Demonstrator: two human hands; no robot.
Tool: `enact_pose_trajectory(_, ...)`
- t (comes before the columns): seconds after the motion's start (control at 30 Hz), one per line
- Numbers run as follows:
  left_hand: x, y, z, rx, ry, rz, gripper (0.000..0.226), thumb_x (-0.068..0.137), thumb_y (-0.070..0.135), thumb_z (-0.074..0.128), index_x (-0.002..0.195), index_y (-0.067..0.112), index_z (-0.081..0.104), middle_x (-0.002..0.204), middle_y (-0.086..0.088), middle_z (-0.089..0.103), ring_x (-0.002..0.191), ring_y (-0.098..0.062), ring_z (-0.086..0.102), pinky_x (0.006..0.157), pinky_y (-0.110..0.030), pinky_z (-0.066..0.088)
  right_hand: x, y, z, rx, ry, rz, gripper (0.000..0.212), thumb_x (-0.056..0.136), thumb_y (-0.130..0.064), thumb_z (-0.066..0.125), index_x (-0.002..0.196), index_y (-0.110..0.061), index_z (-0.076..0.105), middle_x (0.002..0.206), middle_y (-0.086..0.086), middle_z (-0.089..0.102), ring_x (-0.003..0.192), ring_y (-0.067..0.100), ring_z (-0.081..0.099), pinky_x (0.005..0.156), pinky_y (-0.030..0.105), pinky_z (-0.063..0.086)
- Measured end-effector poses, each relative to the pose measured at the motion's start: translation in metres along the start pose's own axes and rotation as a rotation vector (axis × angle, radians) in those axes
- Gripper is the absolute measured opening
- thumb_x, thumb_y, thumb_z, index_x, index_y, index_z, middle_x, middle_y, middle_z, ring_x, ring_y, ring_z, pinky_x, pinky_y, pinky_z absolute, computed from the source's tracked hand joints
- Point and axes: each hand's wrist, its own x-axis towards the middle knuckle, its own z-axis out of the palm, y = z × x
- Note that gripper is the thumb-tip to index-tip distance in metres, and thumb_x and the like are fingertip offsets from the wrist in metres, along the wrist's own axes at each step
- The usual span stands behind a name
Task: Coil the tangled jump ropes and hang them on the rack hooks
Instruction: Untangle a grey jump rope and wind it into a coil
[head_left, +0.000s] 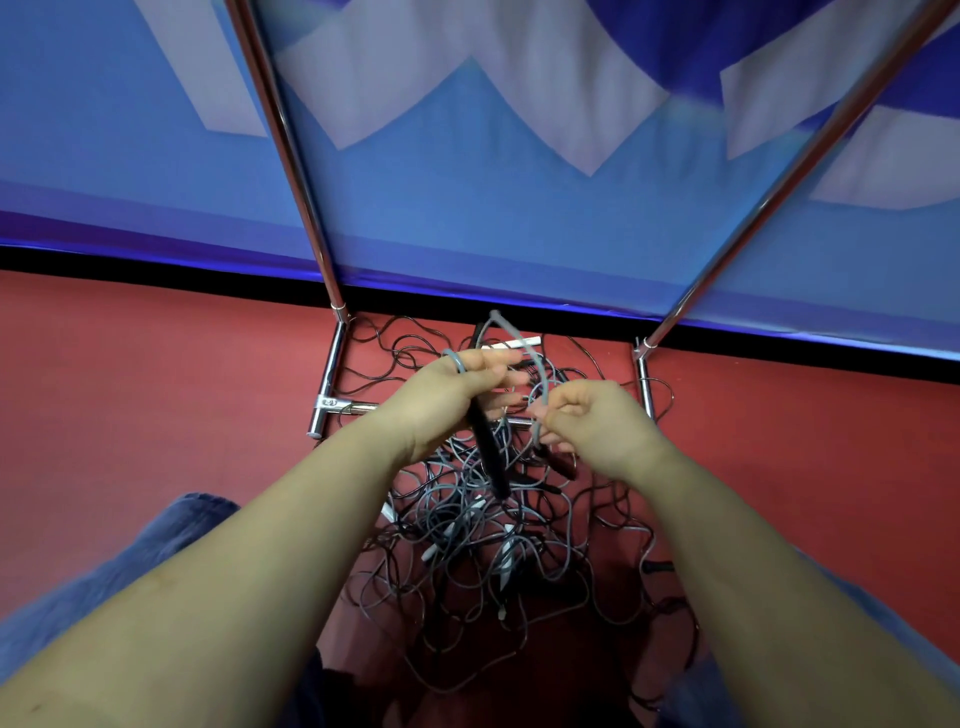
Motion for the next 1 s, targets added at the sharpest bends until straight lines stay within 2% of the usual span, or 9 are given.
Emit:
enact_pose_trajectory(0.1,-0.002,-0.011,0.0,0.325,-0.081,-0.033,0.026,0.098,0.011,0.048,0.119,0.02,0.06,0.116,-0.001,0.067,0.107,-0.012,0.06,0.105,-0.03,0.04,-0.001,-0.009,-0.004,0.317,0.038,0.081,0.014,0.094,-0.012,0.054,0.082,-0.013,0.062,0.082,0.01,0.067,0.071,0.015,0.066,0.065,0.022,0.056)
enact_pose_trajectory(0.2,-0.007,-0.015,0.002,0.419,-0.179,-0.09,0.023,0.098,0.012,0.049,0.111,0.023,0.064,0.101,0.009,0.067,0.092,-0.003,0.06,0.097,-0.025,0.041,-0.003,-0.013,-0.009,0.613,0.069,0.154,0.01,0.093,-0.013,0.056,0.089,-0.007,0.063,0.08,0.008,0.067,0.073,0.017,0.069,0.063,0.023,0.059)
enact_pose_trajectory(0.3,-0.008,-0.012,0.005,0.391,-0.201,-0.073,0.02,0.099,0.012,0.049,0.107,0.02,0.065,0.106,0.004,0.068,0.099,-0.006,0.06,0.099,-0.022,0.04,-0.002,-0.013,-0.011,0.757,0.078,0.201,0.012,0.093,-0.014,0.057,0.093,-0.005,0.064,0.083,0.01,0.069,0.076,0.018,0.07,0.062,0.025,0.059)
enact_pose_trajectory(0.43,-0.009,-0.01,0.008,0.273,-0.217,-0.094,0.021,0.1,0.012,0.045,0.114,0.004,0.059,0.095,-0.003,0.068,0.091,-0.013,0.061,0.082,-0.021,0.047,0.0,-0.012,-0.011,0.719,0.068,0.154,0.012,0.092,-0.018,0.058,0.094,-0.007,0.064,0.085,0.007,0.07,0.082,0.017,0.07,0.068,0.025,0.058)
enact_pose_trajectory(0.67,-0.012,-0.003,0.012,0.092,-0.235,-0.105,0.012,0.1,0.013,0.043,0.097,0.015,0.055,0.081,-0.002,0.065,0.079,-0.013,0.063,0.069,-0.02,0.051,0.003,-0.007,-0.009,0.438,0.053,0.133,0.023,0.083,-0.032,0.069,0.093,-0.011,0.069,0.094,0.005,0.073,0.096,0.013,0.067,0.096,0.037,0.048)
enact_pose_trajectory(0.77,-0.012,-0.001,0.013,0.034,-0.221,-0.102,0.019,0.101,0.019,0.042,0.087,0.013,0.053,0.071,0.0,0.064,0.082,-0.021,0.064,0.083,-0.033,0.05,0.0,-0.01,-0.009,0.402,0.114,0.115,0.024,0.084,-0.032,0.068,0.073,-0.012,0.064,0.078,0.003,0.071,0.079,0.014,0.069,0.093,0.04,0.051)
enact_pose_trajectory(0.83,-0.012,0.002,0.013,-0.021,-0.229,-0.108,0.023,0.101,0.017,0.039,0.084,0.012,0.054,0.068,0.0,0.063,0.078,-0.022,0.065,0.083,-0.034,0.05,-0.001,-0.013,-0.01,0.424,0.214,0.098,0.028,0.087,-0.033,0.064,0.068,-0.013,0.059,0.069,0.0,0.065,0.069,0.012,0.065,0.087,0.037,0.052)
enact_pose_trajectory(0.9,-0.014,0.006,0.013,-0.102,-0.278,-0.143,0.026,0.099,0.01,0.036,0.083,0.011,0.056,0.069,-0.003,0.064,0.074,-0.021,0.068,0.075,-0.029,0.053,-0.001,-0.015,-0.012,0.425,0.258,0.048,0.03,0.091,-0.035,0.059,0.068,-0.015,0.059,0.073,-0.002,0.065,0.072,0.012,0.062,0.086,0.035,0.051)
enact_pose_trajectory(1.0,-0.018,0.012,0.014,-0.174,-0.401,-0.206,0.024,0.088,0.01,0.045,0.071,0.013,0.062,0.064,-0.005,0.06,0.072,-0.024,0.067,0.069,-0.026,0.055,-0.002,-0.018,-0.01,0.41,0.159,-0.038,0.025,0.097,-0.034,0.046,0.084,-0.025,0.066,0.093,-0.008,0.067,0.089,0.006,0.061,0.094,0.033,0.044)
